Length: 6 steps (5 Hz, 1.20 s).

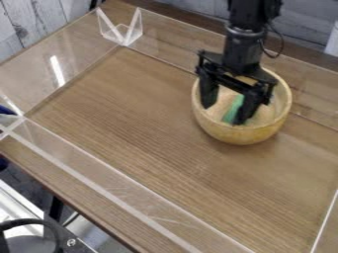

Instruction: Remove the green block from inside the brown bowl and put it on the table

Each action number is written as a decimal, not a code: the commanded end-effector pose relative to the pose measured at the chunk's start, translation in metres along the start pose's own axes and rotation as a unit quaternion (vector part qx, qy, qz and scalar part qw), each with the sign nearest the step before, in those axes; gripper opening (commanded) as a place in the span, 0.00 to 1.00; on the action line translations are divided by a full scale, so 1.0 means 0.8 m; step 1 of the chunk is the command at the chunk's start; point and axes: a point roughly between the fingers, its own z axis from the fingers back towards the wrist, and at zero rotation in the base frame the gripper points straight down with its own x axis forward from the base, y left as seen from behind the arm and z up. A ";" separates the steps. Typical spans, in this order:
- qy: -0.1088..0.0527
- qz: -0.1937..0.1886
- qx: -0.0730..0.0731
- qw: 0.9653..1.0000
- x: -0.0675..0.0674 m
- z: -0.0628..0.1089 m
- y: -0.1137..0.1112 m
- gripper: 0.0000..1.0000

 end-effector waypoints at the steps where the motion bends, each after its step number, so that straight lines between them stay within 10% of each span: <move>1: -0.028 -0.016 -0.001 0.999 0.013 0.011 -0.007 1.00; 6: -0.070 -0.028 -0.012 0.997 0.022 0.018 0.001 1.00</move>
